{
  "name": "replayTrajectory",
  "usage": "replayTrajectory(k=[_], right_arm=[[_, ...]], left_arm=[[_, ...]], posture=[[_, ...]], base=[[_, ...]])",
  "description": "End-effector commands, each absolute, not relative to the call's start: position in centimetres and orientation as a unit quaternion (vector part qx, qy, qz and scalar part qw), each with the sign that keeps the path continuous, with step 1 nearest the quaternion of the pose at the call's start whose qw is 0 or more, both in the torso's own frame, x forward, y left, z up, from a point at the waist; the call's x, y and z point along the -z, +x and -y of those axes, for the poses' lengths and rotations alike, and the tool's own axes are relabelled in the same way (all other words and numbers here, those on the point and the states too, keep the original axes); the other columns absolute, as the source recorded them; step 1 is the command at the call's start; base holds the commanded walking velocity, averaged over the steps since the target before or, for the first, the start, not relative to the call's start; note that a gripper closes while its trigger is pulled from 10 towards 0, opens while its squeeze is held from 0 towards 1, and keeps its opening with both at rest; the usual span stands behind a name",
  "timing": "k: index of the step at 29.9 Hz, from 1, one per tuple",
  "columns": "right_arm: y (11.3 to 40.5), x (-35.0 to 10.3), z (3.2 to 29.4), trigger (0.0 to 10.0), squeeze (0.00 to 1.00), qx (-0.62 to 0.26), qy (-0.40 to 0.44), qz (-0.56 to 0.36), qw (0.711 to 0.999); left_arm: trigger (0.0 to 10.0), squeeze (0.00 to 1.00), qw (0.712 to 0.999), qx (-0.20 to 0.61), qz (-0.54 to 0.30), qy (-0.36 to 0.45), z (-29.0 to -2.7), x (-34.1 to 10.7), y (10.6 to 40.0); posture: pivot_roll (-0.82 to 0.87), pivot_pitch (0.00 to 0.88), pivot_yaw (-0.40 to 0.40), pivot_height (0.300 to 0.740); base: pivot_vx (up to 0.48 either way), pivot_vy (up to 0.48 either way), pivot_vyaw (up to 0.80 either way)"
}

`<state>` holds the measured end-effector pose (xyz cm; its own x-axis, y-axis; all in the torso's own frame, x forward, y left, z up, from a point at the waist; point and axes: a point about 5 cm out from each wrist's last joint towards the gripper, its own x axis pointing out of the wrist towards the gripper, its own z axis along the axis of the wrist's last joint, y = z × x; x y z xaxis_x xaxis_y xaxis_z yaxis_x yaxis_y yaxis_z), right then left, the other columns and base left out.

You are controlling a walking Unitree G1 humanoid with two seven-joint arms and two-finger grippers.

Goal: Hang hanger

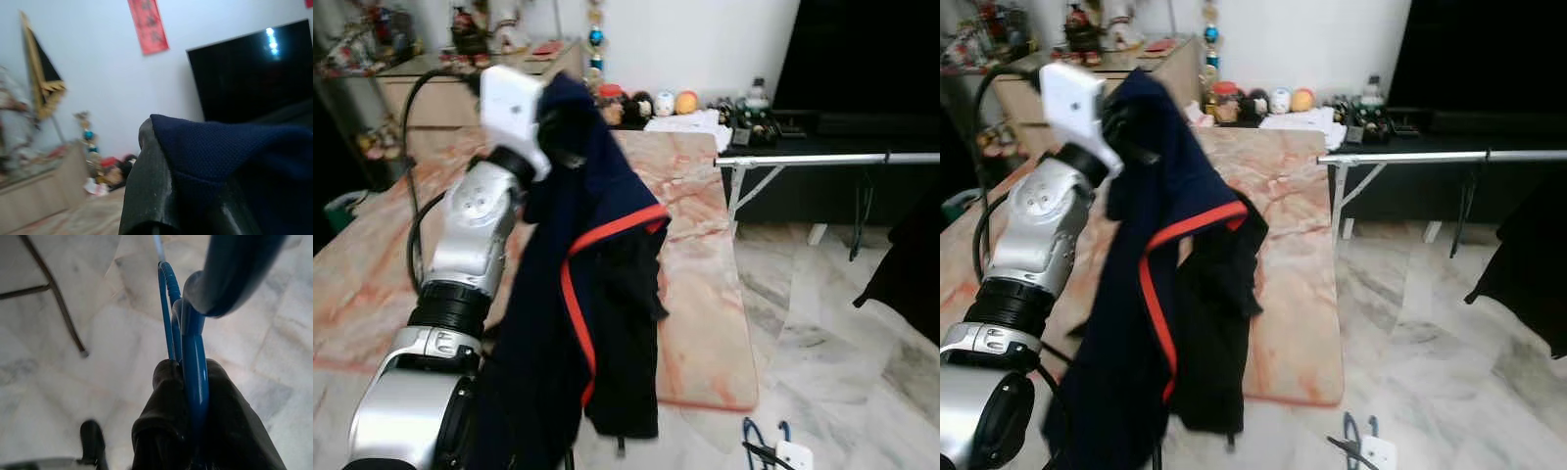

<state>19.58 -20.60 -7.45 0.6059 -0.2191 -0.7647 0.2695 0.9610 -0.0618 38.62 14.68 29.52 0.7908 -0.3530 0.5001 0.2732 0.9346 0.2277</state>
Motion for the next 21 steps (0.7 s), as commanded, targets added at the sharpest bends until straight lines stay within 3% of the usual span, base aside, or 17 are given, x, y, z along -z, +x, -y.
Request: replayTrajectory(k=[1, 6, 8, 16, 17, 18, 21], right_arm=[[18.9, 7.9, 20.2, 10.0, 0.00, 0.143, 0.045, -0.434, 0.888], [18.9, 7.9, 20.2, 10.0, 0.00, 0.141, 0.043, -0.435, 0.888], [18.8, 7.9, 20.4, 10.0, 0.00, 0.133, 0.033, -0.439, 0.888], [18.6, 8.0, 20.6, 10.0, 0.00, 0.127, 0.025, -0.441, 0.888], [18.6, 8.0, 20.7, 10.0, 0.00, 0.126, 0.023, -0.442, 0.888], [18.6, 8.0, 20.7, 10.0, 0.00, 0.125, 0.022, -0.443, 0.888], [18.5, 8.0, 20.8, 10.0, 0.00, 0.124, 0.021, -0.443, 0.887]], left_arm=[[10.0, 0.00, 0.937, 0.159, 0.298, 0.081, -14.2, -30.8, 38.7], [10.0, 0.00, 0.947, 0.162, 0.261, 0.089, -14.3, -29.1, 38.9], [10.0, 0.00, 0.965, 0.163, 0.167, 0.119, -14.5, -23.5, 38.7], [10.0, 0.00, 0.973, 0.185, 0.063, 0.125, -14.0, -15.3, 35.2], [10.0, 0.65, 0.970, 0.193, 0.052, 0.139, -14.0, -14.4, 34.6], [10.0, 1.00, 0.968, 0.200, 0.041, 0.143, -13.9, -13.7, 34.0], [10.0, 1.00, 0.970, 0.205, 0.026, 0.128, -14.0, -12.8, 32.7]], posture=[[0.07, 0.000, 0.072, 0.740], [0.07, 0.000, 0.069, 0.740], [0.09, 0.000, 0.056, 0.740], [0.09, 0.000, 0.047, 0.740], [0.09, 0.000, 0.046, 0.740], [0.10, 0.000, 0.048, 0.740], [0.10, 0.000, 0.049, 0.740]], base=[[0.480, 0.000, 0.00], [0.374, 0.000, 0.00], [0.000, 0.000, 0.00], [0.000, 0.000, 0.00], [0.000, 0.000, 0.00], [0.000, 0.000, 0.00], [0.000, 0.000, 0.00]])
